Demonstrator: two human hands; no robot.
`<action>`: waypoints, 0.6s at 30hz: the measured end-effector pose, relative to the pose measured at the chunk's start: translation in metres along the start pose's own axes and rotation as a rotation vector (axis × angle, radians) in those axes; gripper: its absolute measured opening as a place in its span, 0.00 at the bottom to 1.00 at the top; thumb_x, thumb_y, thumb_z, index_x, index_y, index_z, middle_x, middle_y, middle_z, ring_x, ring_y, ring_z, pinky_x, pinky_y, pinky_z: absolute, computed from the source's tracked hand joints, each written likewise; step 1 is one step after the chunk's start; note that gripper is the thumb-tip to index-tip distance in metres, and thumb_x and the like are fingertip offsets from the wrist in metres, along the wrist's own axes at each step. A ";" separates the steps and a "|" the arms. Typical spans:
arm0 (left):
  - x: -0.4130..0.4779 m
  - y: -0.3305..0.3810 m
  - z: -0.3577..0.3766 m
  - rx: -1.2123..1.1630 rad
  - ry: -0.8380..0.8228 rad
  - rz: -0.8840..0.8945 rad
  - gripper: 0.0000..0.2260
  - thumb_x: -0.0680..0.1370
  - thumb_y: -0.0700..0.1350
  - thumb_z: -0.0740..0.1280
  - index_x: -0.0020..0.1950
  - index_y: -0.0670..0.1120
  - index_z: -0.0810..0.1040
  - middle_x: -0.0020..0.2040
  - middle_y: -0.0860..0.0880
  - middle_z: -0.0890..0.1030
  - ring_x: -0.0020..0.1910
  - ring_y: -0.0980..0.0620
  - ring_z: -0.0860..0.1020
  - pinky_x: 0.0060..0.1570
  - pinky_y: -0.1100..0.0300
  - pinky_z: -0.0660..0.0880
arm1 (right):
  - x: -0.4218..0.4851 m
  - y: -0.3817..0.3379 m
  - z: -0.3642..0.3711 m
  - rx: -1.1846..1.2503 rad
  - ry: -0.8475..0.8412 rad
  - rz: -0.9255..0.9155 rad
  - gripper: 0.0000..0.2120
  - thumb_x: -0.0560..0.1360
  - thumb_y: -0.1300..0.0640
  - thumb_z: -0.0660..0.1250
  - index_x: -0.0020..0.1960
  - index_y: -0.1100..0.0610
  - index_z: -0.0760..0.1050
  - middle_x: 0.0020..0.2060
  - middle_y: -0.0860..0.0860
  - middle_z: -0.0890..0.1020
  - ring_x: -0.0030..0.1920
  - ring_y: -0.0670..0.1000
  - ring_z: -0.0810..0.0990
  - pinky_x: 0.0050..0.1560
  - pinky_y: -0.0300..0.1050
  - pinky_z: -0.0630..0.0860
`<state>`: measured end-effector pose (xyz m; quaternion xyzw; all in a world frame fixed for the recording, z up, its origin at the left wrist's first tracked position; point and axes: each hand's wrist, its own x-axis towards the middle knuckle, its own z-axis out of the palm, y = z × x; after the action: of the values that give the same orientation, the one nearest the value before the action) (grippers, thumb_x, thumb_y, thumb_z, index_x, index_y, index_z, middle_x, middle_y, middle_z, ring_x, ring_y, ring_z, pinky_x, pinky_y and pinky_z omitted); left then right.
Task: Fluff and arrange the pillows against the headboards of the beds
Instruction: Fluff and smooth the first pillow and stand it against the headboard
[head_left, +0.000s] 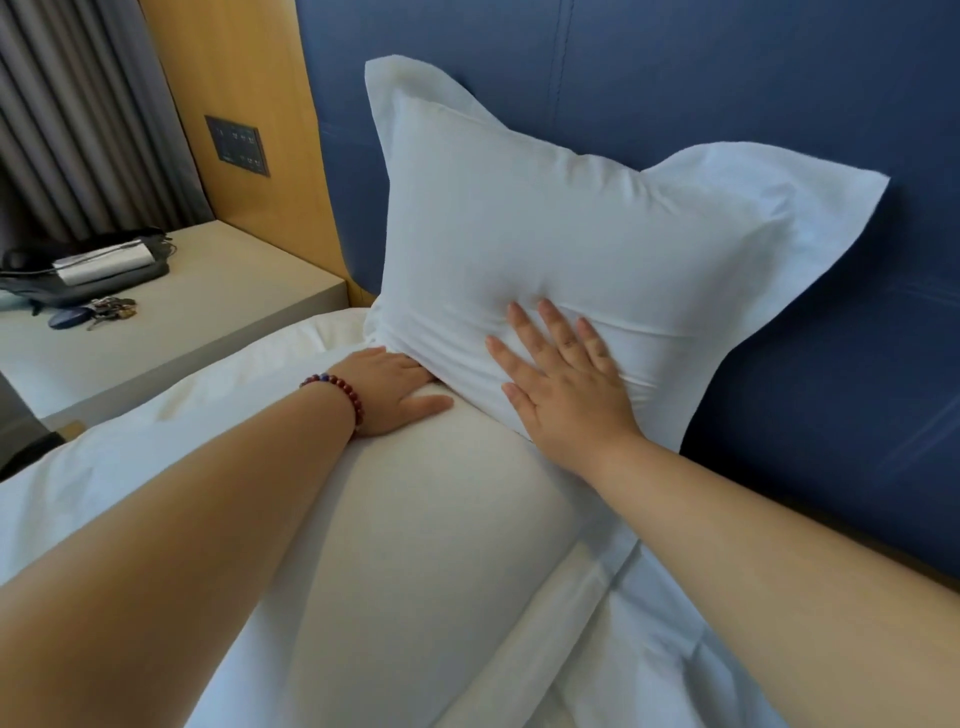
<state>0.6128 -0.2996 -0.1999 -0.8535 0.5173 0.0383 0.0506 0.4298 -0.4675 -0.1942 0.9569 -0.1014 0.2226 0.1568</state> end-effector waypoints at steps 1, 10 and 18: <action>0.004 0.000 0.001 -0.013 -0.024 -0.006 0.45 0.68 0.75 0.35 0.78 0.54 0.60 0.76 0.52 0.65 0.74 0.50 0.62 0.74 0.52 0.55 | 0.000 -0.001 0.003 0.001 -0.007 0.004 0.25 0.80 0.44 0.48 0.76 0.44 0.61 0.78 0.49 0.57 0.79 0.53 0.51 0.76 0.49 0.38; -0.012 0.004 0.033 -0.040 0.146 -0.224 0.46 0.69 0.76 0.33 0.77 0.52 0.60 0.77 0.52 0.63 0.76 0.51 0.59 0.75 0.50 0.52 | 0.000 0.005 0.008 0.037 -0.087 0.008 0.26 0.80 0.44 0.44 0.78 0.42 0.54 0.79 0.47 0.51 0.79 0.51 0.44 0.74 0.47 0.32; -0.030 0.032 0.014 -0.103 0.047 -0.345 0.36 0.76 0.69 0.42 0.79 0.51 0.54 0.80 0.52 0.55 0.78 0.51 0.51 0.76 0.49 0.45 | -0.060 -0.031 -0.012 0.329 -0.179 0.099 0.25 0.82 0.42 0.49 0.78 0.43 0.54 0.79 0.46 0.42 0.77 0.50 0.33 0.71 0.47 0.26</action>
<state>0.5702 -0.2868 -0.2120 -0.9317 0.3614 0.0356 0.0005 0.3804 -0.4268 -0.2200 0.9794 -0.1240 0.1577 -0.0225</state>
